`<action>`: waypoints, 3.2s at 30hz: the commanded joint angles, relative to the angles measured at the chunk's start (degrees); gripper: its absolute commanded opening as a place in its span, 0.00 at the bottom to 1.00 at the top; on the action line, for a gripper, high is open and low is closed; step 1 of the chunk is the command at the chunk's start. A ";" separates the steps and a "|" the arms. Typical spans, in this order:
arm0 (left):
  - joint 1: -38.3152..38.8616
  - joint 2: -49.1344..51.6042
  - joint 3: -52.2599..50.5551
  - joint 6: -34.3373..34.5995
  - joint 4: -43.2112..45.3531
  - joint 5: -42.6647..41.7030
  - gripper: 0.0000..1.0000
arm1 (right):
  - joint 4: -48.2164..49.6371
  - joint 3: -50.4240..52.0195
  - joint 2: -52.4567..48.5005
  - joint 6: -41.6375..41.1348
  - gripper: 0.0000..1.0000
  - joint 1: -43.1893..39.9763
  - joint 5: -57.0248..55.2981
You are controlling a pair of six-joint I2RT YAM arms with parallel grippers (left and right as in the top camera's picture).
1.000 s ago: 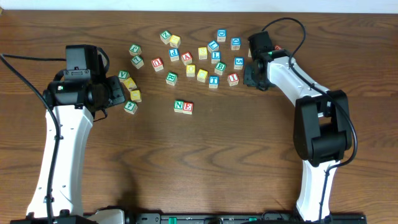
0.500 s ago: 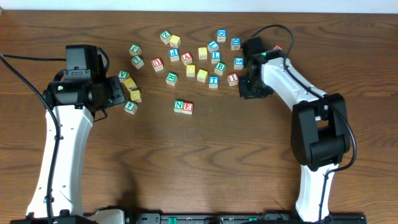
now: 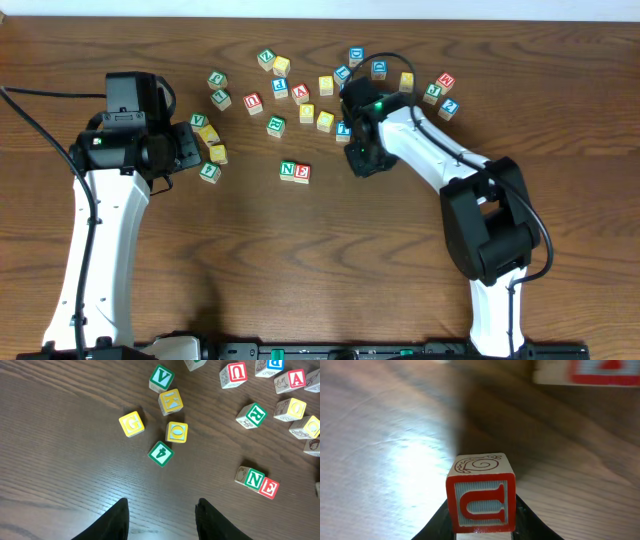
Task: Spell out NEURIPS
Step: 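Carry the U block with right gripper toward the right of E, then lower the red U block beside E and open the right gripper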
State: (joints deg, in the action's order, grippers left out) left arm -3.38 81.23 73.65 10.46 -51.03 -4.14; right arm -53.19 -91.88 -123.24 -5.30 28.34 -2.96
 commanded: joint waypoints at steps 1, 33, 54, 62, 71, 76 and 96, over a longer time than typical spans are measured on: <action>-0.20 0.37 0.39 -0.35 -0.09 0.33 0.43 | -0.20 -0.04 2.01 4.13 0.27 2.10 0.20; -0.20 0.37 0.39 -0.35 -0.11 0.33 0.43 | -3.02 -4.13 5.03 4.39 0.43 4.17 9.33; -0.20 0.37 0.39 -0.35 -0.13 0.31 0.43 | 9.68 3.87 4.98 -21.97 0.26 3.21 -3.98; -0.20 0.37 0.39 -0.35 -0.13 0.31 0.43 | 13.16 4.35 4.98 -14.05 0.23 3.28 1.62; -0.20 0.37 0.39 -0.35 -0.11 0.31 0.43 | 11.58 4.35 4.98 -10.19 0.24 3.26 4.63; -0.20 0.37 0.39 -0.35 -0.13 0.33 0.43 | 12.63 4.35 4.98 -7.63 0.24 3.26 7.06; -0.20 0.37 0.39 -0.35 -0.17 0.31 0.43 | 12.98 4.37 4.98 -6.19 0.24 3.26 17.09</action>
State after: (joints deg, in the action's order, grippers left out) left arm -3.38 81.23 73.65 10.46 -51.03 -4.14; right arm -40.36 -87.96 -119.50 -12.34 31.73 11.64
